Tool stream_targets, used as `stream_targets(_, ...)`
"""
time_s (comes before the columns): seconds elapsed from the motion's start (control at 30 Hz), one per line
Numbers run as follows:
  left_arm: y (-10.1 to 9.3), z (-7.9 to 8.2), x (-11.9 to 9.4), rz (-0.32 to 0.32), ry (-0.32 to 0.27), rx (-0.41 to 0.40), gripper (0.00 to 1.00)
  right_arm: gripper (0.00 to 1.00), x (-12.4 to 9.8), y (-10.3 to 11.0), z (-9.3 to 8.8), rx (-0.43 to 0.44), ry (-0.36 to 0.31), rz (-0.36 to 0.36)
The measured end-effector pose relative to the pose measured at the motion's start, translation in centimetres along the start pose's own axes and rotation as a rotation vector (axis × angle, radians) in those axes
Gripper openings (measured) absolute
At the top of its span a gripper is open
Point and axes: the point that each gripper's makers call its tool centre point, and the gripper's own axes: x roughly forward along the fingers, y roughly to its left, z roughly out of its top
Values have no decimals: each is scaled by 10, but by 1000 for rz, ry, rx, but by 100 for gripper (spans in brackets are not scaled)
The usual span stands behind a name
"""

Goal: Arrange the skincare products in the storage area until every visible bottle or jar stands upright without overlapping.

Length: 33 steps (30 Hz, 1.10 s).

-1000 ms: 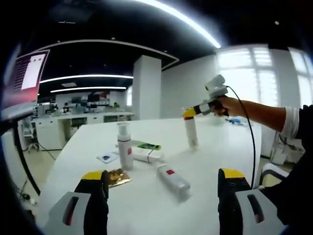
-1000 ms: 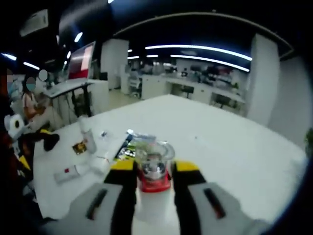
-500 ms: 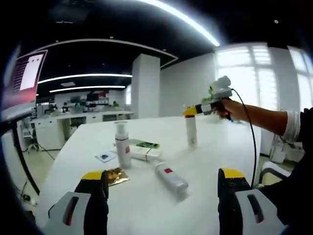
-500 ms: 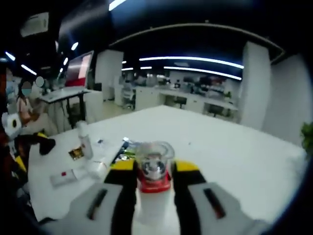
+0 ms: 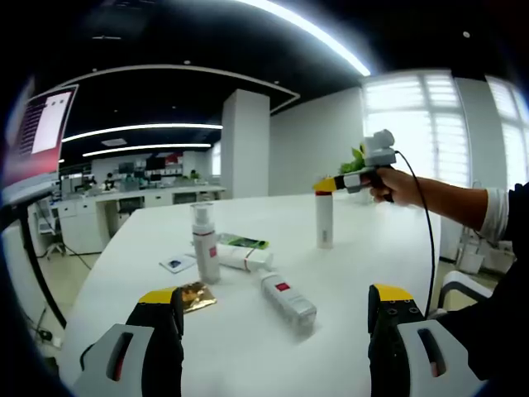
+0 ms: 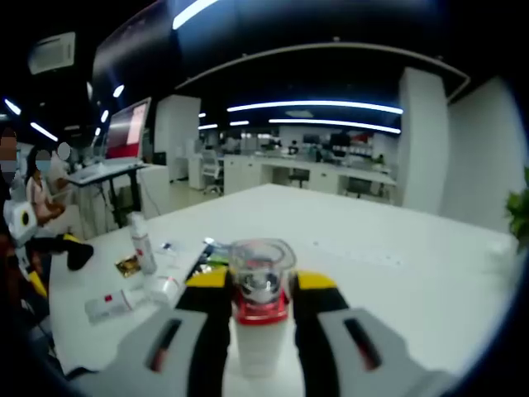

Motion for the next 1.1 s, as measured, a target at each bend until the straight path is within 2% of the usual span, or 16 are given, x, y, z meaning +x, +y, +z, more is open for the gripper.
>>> stream_targets(0.63,-4,-4,1,-4,12,7,94,27,-4,-3,-4,-2,-39,-14)
stream_targets(0.93,-5,-5,2,-5,15,10,94,28,-3,-4,-12,-52,-48,-24)
stream_targets(1.1,-5,-4,2,-3,14,10,94,28,-2,-6,-13,-2,-96,-20)
